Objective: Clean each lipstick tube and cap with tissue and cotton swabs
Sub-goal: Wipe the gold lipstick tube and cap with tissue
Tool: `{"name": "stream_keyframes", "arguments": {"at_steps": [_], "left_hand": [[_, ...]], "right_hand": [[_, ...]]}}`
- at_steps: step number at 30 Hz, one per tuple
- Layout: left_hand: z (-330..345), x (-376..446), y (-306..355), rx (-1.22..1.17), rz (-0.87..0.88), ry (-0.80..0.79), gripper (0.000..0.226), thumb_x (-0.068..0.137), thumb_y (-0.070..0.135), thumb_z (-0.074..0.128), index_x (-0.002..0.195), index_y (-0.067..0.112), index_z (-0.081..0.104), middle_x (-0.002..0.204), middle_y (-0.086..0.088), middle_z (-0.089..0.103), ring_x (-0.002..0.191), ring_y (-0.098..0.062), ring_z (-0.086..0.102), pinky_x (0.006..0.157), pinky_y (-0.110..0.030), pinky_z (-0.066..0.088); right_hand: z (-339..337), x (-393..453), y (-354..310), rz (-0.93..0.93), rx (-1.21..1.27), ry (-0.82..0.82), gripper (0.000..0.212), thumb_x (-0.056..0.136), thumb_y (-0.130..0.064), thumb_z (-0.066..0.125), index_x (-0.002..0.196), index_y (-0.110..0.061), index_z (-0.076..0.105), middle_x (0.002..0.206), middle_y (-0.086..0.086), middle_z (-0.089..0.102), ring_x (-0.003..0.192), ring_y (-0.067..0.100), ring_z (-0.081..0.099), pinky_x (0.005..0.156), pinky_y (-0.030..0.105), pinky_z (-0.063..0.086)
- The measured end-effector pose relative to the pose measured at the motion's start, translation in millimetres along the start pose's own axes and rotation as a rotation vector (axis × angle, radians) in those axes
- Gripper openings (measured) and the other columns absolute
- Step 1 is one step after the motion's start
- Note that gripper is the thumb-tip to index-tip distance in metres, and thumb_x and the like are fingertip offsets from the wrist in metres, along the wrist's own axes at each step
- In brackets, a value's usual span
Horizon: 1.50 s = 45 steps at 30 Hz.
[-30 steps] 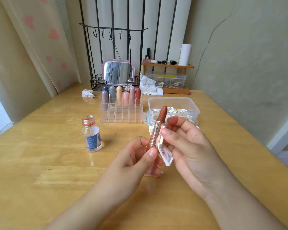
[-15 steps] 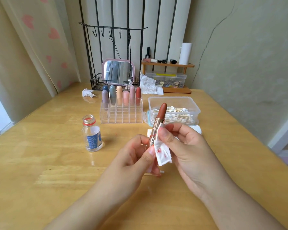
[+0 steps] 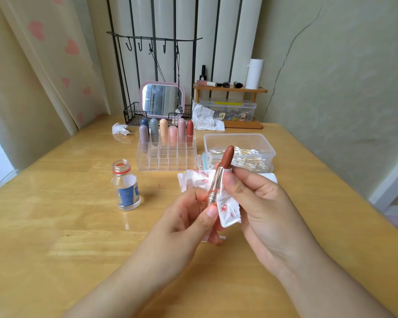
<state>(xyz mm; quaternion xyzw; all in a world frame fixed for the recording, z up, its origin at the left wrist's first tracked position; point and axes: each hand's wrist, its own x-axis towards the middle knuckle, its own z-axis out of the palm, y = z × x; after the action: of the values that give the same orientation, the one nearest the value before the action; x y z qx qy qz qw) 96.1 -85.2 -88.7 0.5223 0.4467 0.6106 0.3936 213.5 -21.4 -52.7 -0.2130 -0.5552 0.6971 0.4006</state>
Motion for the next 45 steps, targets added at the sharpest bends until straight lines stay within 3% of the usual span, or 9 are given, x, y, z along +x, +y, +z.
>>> {"name": "stream_keyframes", "arguments": {"at_steps": [9,12,16,22,29,33,35,40,45], "left_hand": [[1.1,-0.4,2.2,-0.008,0.012,-0.011,0.034,0.084,0.025,0.050,0.100,-0.005,0.050,0.064,0.004,0.059,0.061,-0.012,0.057,0.066,-0.019,0.048],[0.8,0.0,2.5,-0.005,0.009,-0.006,0.034,0.084,0.026,0.051,0.099,-0.005,0.050,0.062,0.004,0.058,0.061,-0.012,0.057,0.065,-0.018,0.047],[0.6,-0.5,2.8,-0.013,0.000,0.002,0.036,0.083,0.026,0.051,0.100,-0.006,0.050,0.062,0.002,0.058,0.062,-0.013,0.058,0.065,-0.019,0.048],[1.2,-0.8,4.3,-0.068,-0.035,-0.023,0.029,0.083,0.024,0.053,0.098,-0.001,0.054,0.068,-0.004,0.061,0.065,-0.018,0.057,0.070,-0.027,0.051],[-0.4,-3.0,9.8,-0.282,-0.184,-0.174,0.027,0.087,0.028,0.053,0.086,0.002,0.060,0.071,-0.011,0.060,0.065,-0.024,0.052,0.067,-0.030,0.050],[-0.5,-2.7,12.3,-0.320,-0.205,-0.241,0.030,0.086,0.031,0.051,0.075,0.010,0.069,0.072,-0.015,0.058,0.061,-0.021,0.053,0.067,-0.030,0.049],[-0.2,-2.9,12.5,-0.325,-0.208,-0.247,0.029,0.086,0.030,0.050,0.077,0.014,0.071,0.074,-0.015,0.060,0.061,-0.020,0.054,0.067,-0.030,0.050],[0.8,-2.8,11.8,-0.225,-0.168,-0.180,0.026,0.087,0.031,0.053,0.073,0.018,0.070,0.072,-0.009,0.061,0.069,-0.025,0.052,0.070,-0.029,0.050],[3.2,-3.4,10.4,-0.092,-0.078,-0.047,0.027,0.077,0.040,0.062,0.078,0.014,0.071,0.073,-0.007,0.065,0.064,-0.019,0.056,0.086,-0.055,0.048]], "right_hand": [[-2.9,-0.2,0.7,0.032,-0.110,-0.067,0.051,0.072,-0.046,0.061,0.092,0.001,0.064,0.070,0.021,0.057,0.056,0.034,0.051,0.048,0.037,0.037],[-4.4,0.1,1.1,0.034,-0.148,-0.061,0.045,0.074,-0.047,0.060,0.085,-0.003,0.066,0.065,0.019,0.058,0.054,0.033,0.052,0.046,0.035,0.041],[-7.5,1.7,2.9,0.027,-0.203,-0.057,0.043,0.073,-0.050,0.061,0.072,-0.008,0.064,0.062,0.019,0.059,0.054,0.037,0.054,0.050,0.043,0.042],[-7.7,2.3,1.5,0.042,-0.045,-0.133,0.051,0.071,-0.043,0.062,0.086,0.006,0.060,0.065,0.019,0.053,0.050,0.027,0.048,0.043,0.032,0.040],[-11.9,2.2,-1.5,0.095,0.095,-0.252,0.045,0.081,-0.037,0.063,0.091,0.006,0.055,0.063,0.017,0.051,0.040,0.024,0.045,0.040,0.034,0.045],[-13.8,2.2,-0.1,0.123,0.137,-0.286,0.060,0.077,-0.041,0.067,0.102,0.011,0.050,0.072,0.023,0.054,0.037,0.023,0.046,0.040,0.035,0.047],[-13.2,1.6,-1.4,0.129,0.119,-0.269,0.057,0.076,-0.040,0.063,0.100,0.010,0.052,0.076,0.027,0.054,0.036,0.023,0.045,0.039,0.034,0.046],[-9.4,-0.7,-3.6,0.052,0.071,-0.231,0.039,0.077,-0.038,0.060,0.083,0.000,0.057,0.062,0.018,0.051,0.041,0.026,0.045,0.038,0.033,0.041],[-4.7,-1.7,-3.4,-0.006,0.050,-0.147,0.041,0.072,-0.038,0.061,0.081,0.002,0.059,0.060,0.013,0.050,0.045,0.026,0.044,0.037,0.028,0.037]]}}
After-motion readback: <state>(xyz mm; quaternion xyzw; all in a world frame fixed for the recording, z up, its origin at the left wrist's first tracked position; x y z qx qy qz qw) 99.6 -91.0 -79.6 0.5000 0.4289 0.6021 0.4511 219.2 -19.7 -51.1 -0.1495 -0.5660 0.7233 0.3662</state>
